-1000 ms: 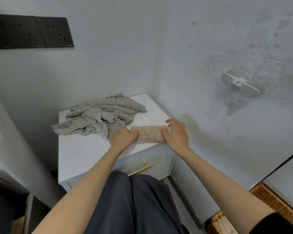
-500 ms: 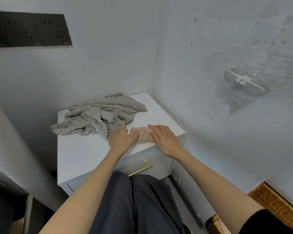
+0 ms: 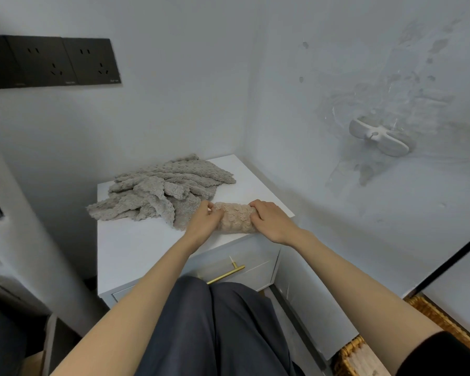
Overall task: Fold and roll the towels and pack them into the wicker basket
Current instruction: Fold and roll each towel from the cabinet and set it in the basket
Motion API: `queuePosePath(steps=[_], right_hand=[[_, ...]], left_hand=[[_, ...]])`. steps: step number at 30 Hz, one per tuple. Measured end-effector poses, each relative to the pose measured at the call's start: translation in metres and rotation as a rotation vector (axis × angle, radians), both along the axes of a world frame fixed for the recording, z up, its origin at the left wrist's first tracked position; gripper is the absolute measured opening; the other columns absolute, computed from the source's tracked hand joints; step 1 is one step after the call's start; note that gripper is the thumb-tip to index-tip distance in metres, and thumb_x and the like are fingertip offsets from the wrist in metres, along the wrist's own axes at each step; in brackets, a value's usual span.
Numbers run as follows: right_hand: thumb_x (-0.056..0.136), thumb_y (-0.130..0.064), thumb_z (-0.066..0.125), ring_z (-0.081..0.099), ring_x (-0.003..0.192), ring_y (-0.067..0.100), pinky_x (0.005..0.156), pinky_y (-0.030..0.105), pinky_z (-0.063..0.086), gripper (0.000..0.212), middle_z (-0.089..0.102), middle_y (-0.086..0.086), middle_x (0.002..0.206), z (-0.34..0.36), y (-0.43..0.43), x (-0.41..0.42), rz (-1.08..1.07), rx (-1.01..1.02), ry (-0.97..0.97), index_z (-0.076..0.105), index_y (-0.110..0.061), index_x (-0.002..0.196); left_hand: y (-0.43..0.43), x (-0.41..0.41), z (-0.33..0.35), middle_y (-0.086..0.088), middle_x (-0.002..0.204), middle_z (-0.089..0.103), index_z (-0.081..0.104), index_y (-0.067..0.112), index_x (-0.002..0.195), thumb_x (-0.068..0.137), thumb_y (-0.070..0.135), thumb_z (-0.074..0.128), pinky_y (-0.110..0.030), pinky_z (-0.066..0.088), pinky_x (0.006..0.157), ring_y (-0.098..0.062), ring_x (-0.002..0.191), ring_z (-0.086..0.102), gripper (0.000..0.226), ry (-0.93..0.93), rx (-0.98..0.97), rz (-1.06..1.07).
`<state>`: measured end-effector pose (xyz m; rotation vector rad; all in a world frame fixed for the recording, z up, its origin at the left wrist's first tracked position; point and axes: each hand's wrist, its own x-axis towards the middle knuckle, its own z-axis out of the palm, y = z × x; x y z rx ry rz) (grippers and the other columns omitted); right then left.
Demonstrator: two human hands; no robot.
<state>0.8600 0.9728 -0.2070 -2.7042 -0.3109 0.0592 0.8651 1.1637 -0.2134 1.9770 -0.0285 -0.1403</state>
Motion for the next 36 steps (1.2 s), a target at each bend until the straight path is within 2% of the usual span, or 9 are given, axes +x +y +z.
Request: queuePosePath(steps=[5,9,13,18,22,25,29,32,36], right_hand=[[0.097,-0.029,0.033,0.053,0.103,0.020,0.078,0.031,0.036,0.033,0.058,0.005,0.120,0.017,-0.008,-0.026,0.014,0.135,0.026,0.043,-0.011,0.123],[0.096,-0.031,0.034,0.040,0.067,0.017,0.062,0.032,0.033,0.011,0.047,0.001,0.078,0.024,-0.018,-0.050,-0.016,0.276,0.126,0.035,-0.020,0.096],[0.097,-0.024,0.041,0.032,0.070,0.013,0.061,0.026,0.029,0.011,0.038,-0.003,0.079,0.023,-0.031,-0.078,-0.049,0.432,0.164,0.035,-0.018,0.090],[0.095,-0.018,0.046,0.032,0.066,0.009,0.057,0.019,0.029,0.013,0.039,-0.006,0.076,0.012,-0.052,-0.119,-0.099,0.530,0.200,0.038,-0.020,0.085],[0.096,-0.014,0.047,0.034,0.068,0.012,0.059,0.023,0.030,0.008,0.039,-0.002,0.075,-0.010,-0.073,-0.151,-0.135,0.547,0.171,0.041,-0.013,0.091],[0.096,-0.014,0.048,0.034,0.066,0.015,0.059,0.024,0.030,0.008,0.038,-0.002,0.071,-0.030,-0.091,-0.176,-0.186,0.588,0.151,0.042,-0.011,0.092],[0.095,-0.013,0.050,0.035,0.066,0.017,0.061,0.029,0.030,0.007,0.039,0.002,0.069,-0.063,-0.116,-0.209,-0.288,0.638,0.158,0.044,-0.011,0.093],[0.092,-0.013,0.053,0.036,0.057,0.009,0.056,0.021,0.032,0.009,0.041,-0.007,0.063,-0.086,-0.135,-0.234,-0.386,0.661,0.137,0.045,-0.014,0.088],[0.090,-0.012,0.055,0.032,0.052,0.003,0.053,0.017,0.030,0.014,0.037,-0.007,0.062,-0.120,-0.165,-0.263,-0.535,0.692,0.129,0.043,-0.015,0.084]], left_hand=[[-0.004,-0.012,0.012,-0.009,0.097,0.054,0.047,0.018,0.092,0.092,0.025,0.053,-0.039,0.045,0.080,-0.022,0.087,0.052,0.009,0.021,-0.149,-0.058],[-0.012,-0.026,0.020,-0.012,0.098,0.061,0.049,0.015,0.093,0.091,0.023,0.056,-0.041,0.053,0.084,-0.021,0.086,0.060,0.011,0.057,-0.250,-0.135],[-0.026,-0.044,0.020,-0.006,0.088,0.059,0.048,0.017,0.090,0.092,0.025,0.055,-0.031,0.048,0.072,-0.017,0.078,0.055,0.011,0.062,-0.227,-0.217],[-0.051,-0.071,0.007,-0.007,0.096,0.060,0.048,0.016,0.092,0.092,0.024,0.055,-0.036,0.048,0.079,-0.018,0.085,0.056,0.011,0.082,-0.184,-0.279],[-0.073,-0.094,-0.013,-0.006,0.100,0.061,0.052,0.016,0.097,0.090,0.028,0.060,-0.029,0.048,0.079,-0.015,0.088,0.058,0.016,0.126,-0.179,-0.305],[-0.093,-0.109,-0.029,-0.002,0.100,0.061,0.054,0.014,0.105,0.091,0.030,0.060,-0.018,0.045,0.066,-0.007,0.084,0.058,0.023,0.137,-0.119,-0.349],[-0.123,-0.132,-0.052,-0.001,0.106,0.061,0.053,0.014,0.114,0.090,0.031,0.061,-0.020,0.048,0.071,-0.007,0.089,0.058,0.030,0.164,-0.083,-0.398],[-0.147,-0.149,-0.070,0.004,0.108,0.061,0.053,0.018,0.116,0.091,0.032,0.061,-0.009,0.043,0.057,-0.002,0.088,0.056,0.029,0.154,-0.067,-0.453],[-0.179,-0.164,-0.095,0.005,0.118,0.059,0.057,0.019,0.120,0.093,0.027,0.058,-0.017,0.041,0.084,-0.007,0.107,0.055,0.028,0.160,-0.039,-0.518]])
